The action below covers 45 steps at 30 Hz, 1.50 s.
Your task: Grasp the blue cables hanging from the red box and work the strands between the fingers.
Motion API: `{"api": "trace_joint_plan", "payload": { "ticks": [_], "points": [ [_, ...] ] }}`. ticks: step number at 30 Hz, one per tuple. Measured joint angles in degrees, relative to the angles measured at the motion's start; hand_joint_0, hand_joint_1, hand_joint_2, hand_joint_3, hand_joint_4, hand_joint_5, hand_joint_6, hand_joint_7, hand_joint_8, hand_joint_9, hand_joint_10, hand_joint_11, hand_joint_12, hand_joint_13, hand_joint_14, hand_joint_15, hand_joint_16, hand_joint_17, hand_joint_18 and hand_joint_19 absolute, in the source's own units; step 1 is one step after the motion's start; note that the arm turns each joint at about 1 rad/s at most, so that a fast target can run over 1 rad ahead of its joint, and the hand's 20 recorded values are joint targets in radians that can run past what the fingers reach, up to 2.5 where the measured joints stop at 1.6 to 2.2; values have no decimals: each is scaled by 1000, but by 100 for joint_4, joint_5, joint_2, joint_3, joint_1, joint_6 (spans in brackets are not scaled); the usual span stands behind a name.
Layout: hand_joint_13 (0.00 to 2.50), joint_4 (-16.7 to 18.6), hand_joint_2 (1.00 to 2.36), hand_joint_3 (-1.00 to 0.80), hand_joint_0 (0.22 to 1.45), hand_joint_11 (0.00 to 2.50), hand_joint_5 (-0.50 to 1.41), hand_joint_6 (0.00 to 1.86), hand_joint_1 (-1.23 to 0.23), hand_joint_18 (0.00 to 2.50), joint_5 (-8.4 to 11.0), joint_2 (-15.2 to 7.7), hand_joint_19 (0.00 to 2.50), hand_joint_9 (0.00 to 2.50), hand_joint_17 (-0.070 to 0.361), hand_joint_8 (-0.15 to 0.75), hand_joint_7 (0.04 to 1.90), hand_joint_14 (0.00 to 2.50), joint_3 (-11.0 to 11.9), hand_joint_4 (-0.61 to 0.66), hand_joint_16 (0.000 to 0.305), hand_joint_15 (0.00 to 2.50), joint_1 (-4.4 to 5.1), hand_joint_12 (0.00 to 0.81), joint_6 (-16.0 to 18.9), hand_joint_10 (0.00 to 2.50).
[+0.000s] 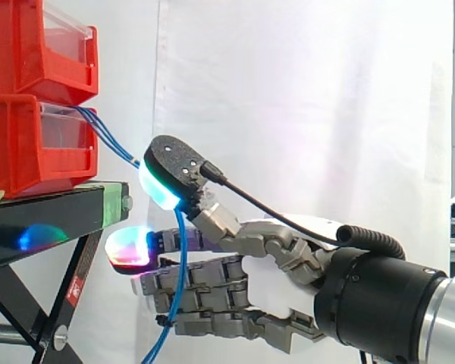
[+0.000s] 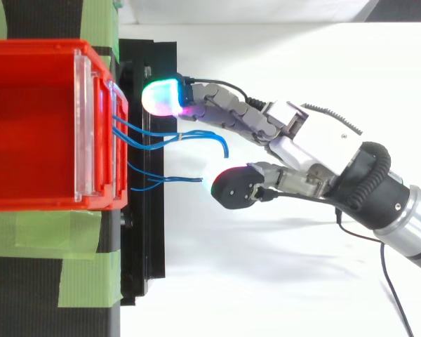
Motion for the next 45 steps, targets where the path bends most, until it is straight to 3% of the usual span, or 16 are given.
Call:
{"api": "trace_joint_plan", "payload": {
  "ticks": [14,22,45],
  "points": [
    [335,-23,1000,-1000,687,348,-230,5,-504,254,-103,64,274,426,163,373,660,10,13,206,72,341,48,439,167,9],
    [436,-307,1000,-1000,694,434,-221,5,-507,335,-128,138,293,512,163,389,657,14,13,210,72,407,64,446,330,9],
    [696,-336,1000,-1000,702,549,-203,6,-505,572,-109,179,436,614,160,407,664,19,52,222,71,637,67,470,338,11]
  ]
}}
